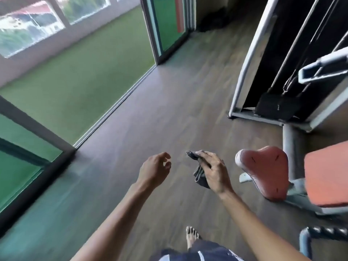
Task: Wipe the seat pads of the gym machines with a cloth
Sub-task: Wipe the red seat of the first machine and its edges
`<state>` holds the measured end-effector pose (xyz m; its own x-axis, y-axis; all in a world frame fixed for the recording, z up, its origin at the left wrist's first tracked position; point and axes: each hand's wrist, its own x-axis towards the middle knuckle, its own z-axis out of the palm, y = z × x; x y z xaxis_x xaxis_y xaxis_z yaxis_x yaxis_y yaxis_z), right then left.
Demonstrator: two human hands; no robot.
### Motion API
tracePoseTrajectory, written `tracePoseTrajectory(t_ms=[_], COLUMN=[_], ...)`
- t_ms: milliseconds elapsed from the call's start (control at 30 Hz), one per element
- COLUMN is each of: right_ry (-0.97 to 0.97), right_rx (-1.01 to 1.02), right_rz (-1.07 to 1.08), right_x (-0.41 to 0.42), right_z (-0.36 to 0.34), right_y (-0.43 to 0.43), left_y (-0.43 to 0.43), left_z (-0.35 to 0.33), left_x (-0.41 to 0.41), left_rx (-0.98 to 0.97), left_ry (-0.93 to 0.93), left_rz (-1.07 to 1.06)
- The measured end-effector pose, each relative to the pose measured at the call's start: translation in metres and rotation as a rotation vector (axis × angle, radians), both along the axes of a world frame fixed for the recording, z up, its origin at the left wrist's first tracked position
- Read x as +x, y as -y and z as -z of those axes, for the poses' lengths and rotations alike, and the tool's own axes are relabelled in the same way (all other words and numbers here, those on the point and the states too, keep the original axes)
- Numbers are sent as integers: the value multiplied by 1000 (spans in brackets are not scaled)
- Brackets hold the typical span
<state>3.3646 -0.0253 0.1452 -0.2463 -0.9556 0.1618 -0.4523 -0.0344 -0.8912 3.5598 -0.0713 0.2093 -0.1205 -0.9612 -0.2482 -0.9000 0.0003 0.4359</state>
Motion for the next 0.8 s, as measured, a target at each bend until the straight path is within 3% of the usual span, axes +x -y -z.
tracePoseTrajectory(t_ms=[433, 567, 800], right_ry=[7, 151, 101], right_rx=[92, 147, 263], right_rz=[712, 1043, 1575], right_x=[-86, -87, -81], right_z=[24, 34, 64], right_y=[158, 159, 150], left_y=[284, 312, 298], left_z=[21, 26, 60], left_x=[-172, -238, -341], left_rx=[23, 63, 113], left_ry=[-37, -46, 49], left_rz=[783, 1104, 1612])
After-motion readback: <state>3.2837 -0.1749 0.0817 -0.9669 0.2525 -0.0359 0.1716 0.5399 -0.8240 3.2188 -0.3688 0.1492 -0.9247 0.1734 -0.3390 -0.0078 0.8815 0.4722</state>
